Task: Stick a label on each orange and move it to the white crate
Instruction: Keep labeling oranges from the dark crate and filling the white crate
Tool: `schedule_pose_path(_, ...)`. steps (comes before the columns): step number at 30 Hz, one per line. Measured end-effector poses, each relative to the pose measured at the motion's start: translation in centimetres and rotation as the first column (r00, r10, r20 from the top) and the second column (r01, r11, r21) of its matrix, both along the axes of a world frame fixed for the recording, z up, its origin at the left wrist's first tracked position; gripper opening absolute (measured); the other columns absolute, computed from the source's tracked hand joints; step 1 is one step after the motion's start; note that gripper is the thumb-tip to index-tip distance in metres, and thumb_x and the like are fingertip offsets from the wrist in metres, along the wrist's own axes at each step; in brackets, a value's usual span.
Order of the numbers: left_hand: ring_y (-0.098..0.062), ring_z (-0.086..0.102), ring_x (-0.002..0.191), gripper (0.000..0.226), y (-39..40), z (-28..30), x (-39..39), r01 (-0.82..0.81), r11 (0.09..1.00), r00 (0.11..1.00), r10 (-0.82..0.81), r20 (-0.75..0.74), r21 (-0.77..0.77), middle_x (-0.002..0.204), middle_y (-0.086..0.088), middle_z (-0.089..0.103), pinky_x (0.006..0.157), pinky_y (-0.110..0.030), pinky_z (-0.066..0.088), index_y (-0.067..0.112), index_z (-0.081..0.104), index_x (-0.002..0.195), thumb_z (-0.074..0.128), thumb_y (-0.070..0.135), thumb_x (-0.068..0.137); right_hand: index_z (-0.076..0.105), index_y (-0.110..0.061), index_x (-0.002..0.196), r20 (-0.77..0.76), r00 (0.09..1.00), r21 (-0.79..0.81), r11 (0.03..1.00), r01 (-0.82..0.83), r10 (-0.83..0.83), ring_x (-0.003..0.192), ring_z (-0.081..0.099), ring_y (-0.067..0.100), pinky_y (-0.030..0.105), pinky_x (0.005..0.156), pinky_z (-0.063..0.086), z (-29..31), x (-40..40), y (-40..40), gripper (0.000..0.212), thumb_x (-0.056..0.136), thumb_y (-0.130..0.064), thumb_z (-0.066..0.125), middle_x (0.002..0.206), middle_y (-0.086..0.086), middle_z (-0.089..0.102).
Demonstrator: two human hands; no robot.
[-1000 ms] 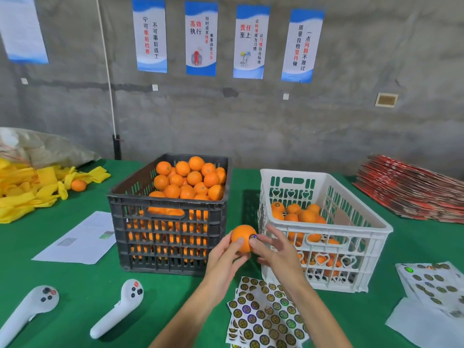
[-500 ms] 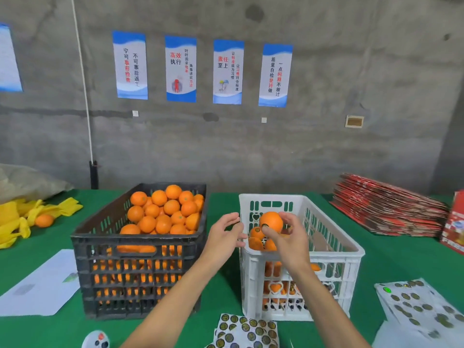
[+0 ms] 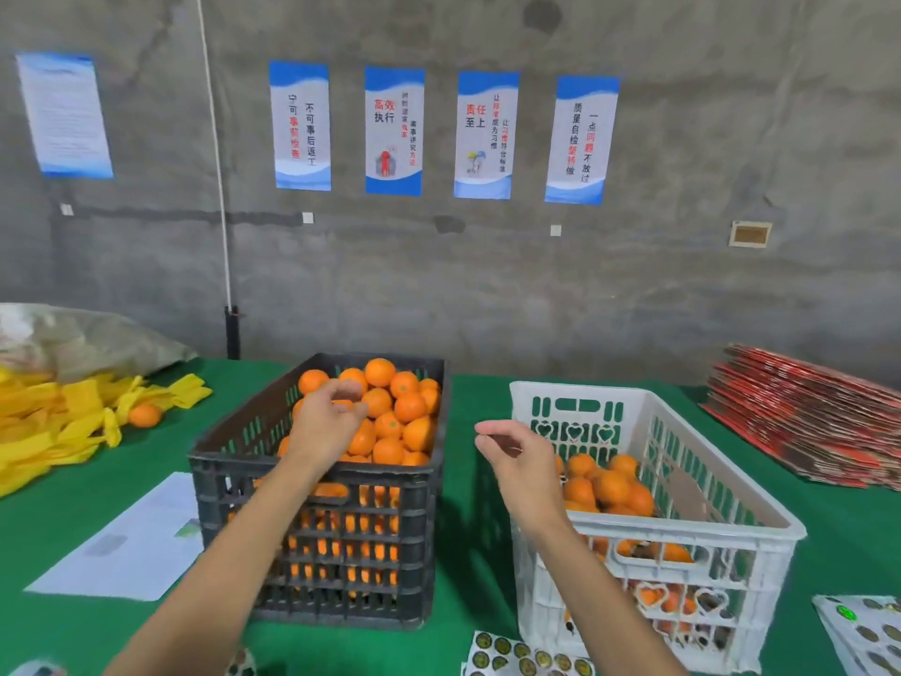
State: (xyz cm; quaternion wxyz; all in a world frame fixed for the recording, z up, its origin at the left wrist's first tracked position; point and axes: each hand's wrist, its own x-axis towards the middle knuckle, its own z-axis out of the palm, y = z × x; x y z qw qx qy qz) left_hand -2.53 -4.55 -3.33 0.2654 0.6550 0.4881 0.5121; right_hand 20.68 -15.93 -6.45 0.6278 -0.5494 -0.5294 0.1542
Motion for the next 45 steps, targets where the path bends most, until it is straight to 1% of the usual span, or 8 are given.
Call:
schedule_pose_path(9, -0.028, 0.065, 0.111, 0.036, 8.4, -1.5, -10.1, -0.22, 0.955, 0.845, 0.085, -0.528, -0.199, 0.116, -0.008, 0.069, 0.093, -0.035, 0.053, 0.018, 0.067, 0.115, 0.083, 0.023, 0.083, 0.076, -0.024, 0.101, 0.247, 0.954, -0.101, 0.983, -0.151, 0.172, 0.096, 0.065, 0.005, 0.027, 0.088, 0.052, 1.0, -8.7, 8.0, 0.015, 0.091, -0.013, 0.074, 0.103, -0.012, 0.073)
schedule_pose_path(12, -0.019, 0.066, 0.091, 0.028, 10.7, -1.4, -10.7, -0.195, 0.883, 0.667, -0.2, -0.717, -0.427, 0.117, -0.005, 0.073, 0.079, -0.032, 0.054, 0.012, 0.07, 0.111, 0.073, 0.028, 0.089, 0.074, -0.027, 0.109, 0.461, 0.868, -0.181, 0.977, -0.113, 0.186, 0.099, 0.063, 0.009, 0.027, 0.087, 0.05, 1.3, -9.3, 10.4, 0.019, 0.093, -0.017, 0.073, 0.112, -0.01, 0.068)
schedule_pose_path(16, -0.033, 0.064, 0.122, 0.056, 12.3, -1.3, -9.7, -0.331, 0.735, 0.318, -0.503, -0.803, -0.592, 0.13, -0.012, 0.067, 0.099, -0.047, 0.053, 0.01, 0.072, 0.12, 0.072, 0.051, 0.081, 0.074, -0.027, 0.111, 0.495, 0.846, -0.182, 0.976, -0.118, 0.195, 0.101, 0.063, 0.008, 0.031, 0.088, 0.055, 1.3, -10.2, 12.6, 0.019, 0.094, -0.02, 0.073, 0.116, -0.01, 0.068)
schedule_pose_path(21, -0.035, 0.052, 0.136, 0.081, 12.9, -1.7, -8.4, -0.403, 0.73, 0.184, -0.526, -0.83, -0.552, 0.157, -0.009, 0.046, 0.092, -0.043, 0.047, 0.013, 0.057, 0.145, 0.076, 0.05, 0.076, 0.073, -0.034, 0.102, 0.427, 0.879, -0.203, 0.97, -0.133, 0.21, 0.096, 0.063, 0.003, 0.023, 0.074, 0.054, 0.9, -10.3, 14.0, 0.012, 0.093, -0.026, 0.074, 0.109, -0.014, 0.069)
schedule_pose_path(25, -0.036, 0.065, 0.118, 0.073, 12.6, -1.5, -8.6, -0.323, 0.759, 0.242, -0.511, -0.825, -0.565, 0.136, -0.014, 0.062, 0.1, -0.05, 0.055, 0.006, 0.064, 0.134, 0.074, 0.043, 0.072, 0.074, -0.033, 0.101, 0.393, 0.904, -0.152, 0.982, -0.116, 0.168, 0.091, 0.062, -0.002, 0.013, 0.068, 0.046, 1.0, -10.1, 13.8, 0.01, 0.094, -0.027, 0.073, 0.103, -0.018, 0.069)
schedule_pose_path(34, -0.023, 0.057, 0.126, 0.097, 6.2, 1.1, -3.9, 0.135, 0.98, 0.884, -0.187, -0.429, -0.15, 0.145, -0.006, 0.057, 0.089, -0.029, 0.045, 0.02, 0.049, 0.152, 0.094, 0.044, 0.069, 0.076, -0.027, 0.104, 0.32, 0.94, -0.075, 0.992, -0.102, 0.121, 0.093, 0.065, 0.001, 0.023, 0.083, 0.054, 2.8, -8.0, 8.8, 0.013, 0.093, -0.021, 0.073, 0.102, -0.016, 0.073)
schedule_pose_path(39, -0.015, 0.065, 0.114, 0.076, -0.4, 0.6, 0.5, 0.36, 0.932, 0.92, -0.347, -0.183, 0.039, 0.131, 0.001, 0.066, 0.098, -0.041, 0.057, 0.025, 0.059, 0.14, 0.095, 0.03, 0.074, 0.076, -0.018, 0.1, 0.266, 0.962, 0.021, 0.997, -0.068, 0.06, 0.093, 0.065, 0.003, 0.022, 0.086, 0.051, 3.4, -5.7, 3.2, 0.009, 0.094, -0.016, 0.07, 0.101, -0.007, 0.073)
schedule_pose_path(45, 0.0, 0.065, 0.086, 0.068, -7.6, -4.1, 4.0, 0.374, 0.919, 0.924, -0.357, -0.14, 0.127, 0.114, 0.013, 0.071, 0.08, -0.017, 0.053, 0.038, 0.065, 0.129, 0.095, 0.045, 0.068, 0.075, -0.02, 0.098, 0.078, 0.991, -0.003, 0.994, -0.109, 0.108, 0.095, 0.068, 0.014, 0.045, 0.088, 0.059, -0.2, -2.1, -4.5, 0.006, 0.098, -0.02, 0.068, 0.098, -0.01, 0.074)
